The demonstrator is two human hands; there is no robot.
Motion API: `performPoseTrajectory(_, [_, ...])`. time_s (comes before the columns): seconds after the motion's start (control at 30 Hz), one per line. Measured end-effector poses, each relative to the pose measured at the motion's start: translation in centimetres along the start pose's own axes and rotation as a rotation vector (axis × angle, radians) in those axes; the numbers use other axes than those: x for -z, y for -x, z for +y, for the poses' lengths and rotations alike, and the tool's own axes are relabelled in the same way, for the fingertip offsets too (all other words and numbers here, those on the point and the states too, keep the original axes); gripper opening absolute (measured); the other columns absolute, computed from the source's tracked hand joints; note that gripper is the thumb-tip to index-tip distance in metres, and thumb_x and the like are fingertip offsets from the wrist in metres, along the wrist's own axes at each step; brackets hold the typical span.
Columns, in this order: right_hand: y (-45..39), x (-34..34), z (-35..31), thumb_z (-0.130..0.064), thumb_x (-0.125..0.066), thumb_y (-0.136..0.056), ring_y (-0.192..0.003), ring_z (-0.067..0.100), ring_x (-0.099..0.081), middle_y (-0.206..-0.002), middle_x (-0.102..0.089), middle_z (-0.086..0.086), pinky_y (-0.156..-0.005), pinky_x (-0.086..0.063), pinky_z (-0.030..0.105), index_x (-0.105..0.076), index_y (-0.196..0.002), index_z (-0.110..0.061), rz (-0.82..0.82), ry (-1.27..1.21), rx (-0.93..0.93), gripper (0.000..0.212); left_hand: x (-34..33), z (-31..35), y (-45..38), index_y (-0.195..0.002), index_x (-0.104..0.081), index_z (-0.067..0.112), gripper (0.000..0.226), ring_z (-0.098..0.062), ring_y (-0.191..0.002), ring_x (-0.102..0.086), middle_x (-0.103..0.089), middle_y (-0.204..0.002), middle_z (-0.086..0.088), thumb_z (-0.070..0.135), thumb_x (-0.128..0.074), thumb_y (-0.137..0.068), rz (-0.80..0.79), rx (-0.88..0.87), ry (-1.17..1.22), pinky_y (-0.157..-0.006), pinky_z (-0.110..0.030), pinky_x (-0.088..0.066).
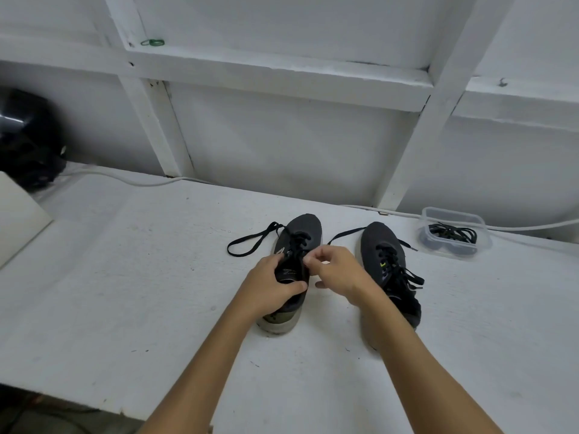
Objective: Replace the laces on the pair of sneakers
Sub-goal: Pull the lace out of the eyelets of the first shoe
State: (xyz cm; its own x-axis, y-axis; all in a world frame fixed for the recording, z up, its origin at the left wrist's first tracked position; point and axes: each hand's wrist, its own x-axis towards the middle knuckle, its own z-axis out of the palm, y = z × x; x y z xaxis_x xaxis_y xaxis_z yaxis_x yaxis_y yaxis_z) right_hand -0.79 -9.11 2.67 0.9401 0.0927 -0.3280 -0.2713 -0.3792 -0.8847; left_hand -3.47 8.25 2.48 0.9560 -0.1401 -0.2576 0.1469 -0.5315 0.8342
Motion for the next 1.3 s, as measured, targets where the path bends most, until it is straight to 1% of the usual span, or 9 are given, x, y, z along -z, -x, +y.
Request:
performPoseTrajectory(0.13, [-0.8, 0.8, -1.0, -0.025, -0.051, -0.104, -0.088, 0.011, -0.074, -0.103, -0.07, 0.002, -0.072, -0.064, 0.036, -0.06, -0.102, -0.014, 0.078, -0.002, 0.023, 0.015, -0.2, 0.3, 0.1, -0.116, -0.058, 0.036, 0.039, -0.006, -0.098, -0.059, -0.06, -0.107, 0.019, 0.039, -0.075, -0.081, 0.026, 0.022, -0.06, -0.073, -0.017, -0.043])
performPoseTrajectory(0.3, [0.1, 0.3, 0.1, -0.039, -0.06, -0.1, -0.093, 0.016, -0.073, -0.101, -0.073, 0.004, -0.068, -0.064, 0.035, -0.069, -0.101, -0.01, 0.031, -0.156, -0.084, 0.031, -0.1, -0.1, 0.0, -0.122, -0.06, 0.037, 0.046, -0.008, -0.104, -0.06, -0.062, -0.116, 0.014, 0.041, -0.075, -0.079, 0.023, 0.045, -0.033, -0.08, -0.024, -0.047])
performPoseTrajectory(0.5, [0.0, -0.1, 0.5, -0.027, -0.063, -0.099, -0.092, 0.016, -0.07, -0.096, -0.073, 0.0, -0.072, -0.06, 0.027, -0.071, -0.094, -0.016, -0.029, -0.017, 0.049, 0.015, -0.1, 0.3, 0.1, -0.113, -0.061, 0.035, 0.038, -0.002, -0.095, -0.061, -0.064, -0.104, 0.018, 0.04, -0.076, -0.079, 0.031, 0.015, -0.049, -0.074, -0.019, -0.047])
performPoseTrajectory(0.67, [-0.5, 1.1, -0.6, -0.026, -0.054, -0.104, -0.082, 0.011, -0.07, -0.102, -0.066, 0.001, -0.066, -0.062, 0.028, -0.065, -0.1, -0.01, 0.205, -0.192, 0.023, 0.019, -0.2, -0.1, 0.0, -0.125, -0.057, 0.034, 0.051, -0.01, -0.107, -0.06, -0.06, -0.119, 0.014, 0.043, -0.077, -0.079, 0.027, 0.041, -0.036, -0.083, -0.025, -0.046])
performPoseTrajectory(0.8, [0.4, 0.6, 0.2, -0.035, -0.063, -0.1, -0.09, 0.012, -0.072, -0.098, -0.074, 0.0, -0.069, -0.061, 0.027, -0.073, -0.101, -0.014, -0.026, -0.17, -0.109, 0.023, -0.4, -0.6, -0.1, -0.123, -0.058, 0.04, 0.05, -0.006, -0.105, -0.06, -0.06, -0.121, 0.014, 0.046, -0.074, -0.076, 0.037, 0.008, -0.037, -0.086, -0.027, -0.05])
performPoseTrajectory(0.97, [0.5, 0.6, 0.0, -0.045, -0.066, -0.095, -0.089, 0.003, -0.07, -0.097, -0.077, -0.005, -0.074, -0.058, 0.024, -0.078, -0.102, -0.016, -0.104, -0.21, -0.095, 0.032, -0.3, -0.7, -0.2, -0.126, -0.057, 0.04, 0.053, -0.007, -0.108, -0.058, -0.057, -0.123, 0.015, 0.048, -0.072, -0.076, 0.039, 0.008, -0.052, -0.087, -0.027, -0.049])
performPoseTrajectory(1.07, [0.1, 1.3, 0.2, -0.038, -0.072, -0.093, -0.095, 0.005, -0.071, -0.1, -0.078, -0.007, -0.079, -0.057, 0.025, -0.077, -0.104, -0.017, -0.189, -0.17, -0.071, 0.024, -0.3, -0.8, -0.3, -0.122, -0.058, 0.043, 0.05, -0.006, -0.106, -0.059, -0.058, -0.122, 0.015, 0.048, -0.072, -0.075, 0.032, -0.002, -0.053, -0.084, -0.026, -0.049])
performPoseTrajectory(1.2, [-1.0, 0.9, 0.2, -0.028, -0.069, -0.096, -0.081, 0.011, -0.068, -0.085, -0.075, -0.007, -0.077, -0.054, 0.028, -0.076, -0.09, -0.018, -0.015, 0.085, 0.054, 0.014, -0.4, -0.8, -0.3, -0.125, -0.057, 0.041, 0.056, -0.007, -0.107, -0.059, -0.058, -0.123, 0.014, 0.052, -0.072, -0.072, 0.04, 0.027, -0.049, -0.087, -0.029, -0.051])
performPoseTrajectory(1.3, [-1.5, 0.9, -0.7, -0.027, -0.063, -0.099, -0.071, 0.008, -0.063, -0.081, -0.07, -0.005, -0.068, -0.051, 0.026, -0.07, -0.089, -0.015, 0.329, 0.007, 0.136, 0.017, -0.4, -0.7, -0.3, -0.126, -0.058, 0.037, 0.052, -0.009, -0.108, -0.058, -0.057, -0.124, 0.013, 0.045, -0.075, -0.077, 0.04, 0.033, -0.036, -0.086, -0.027, -0.048])
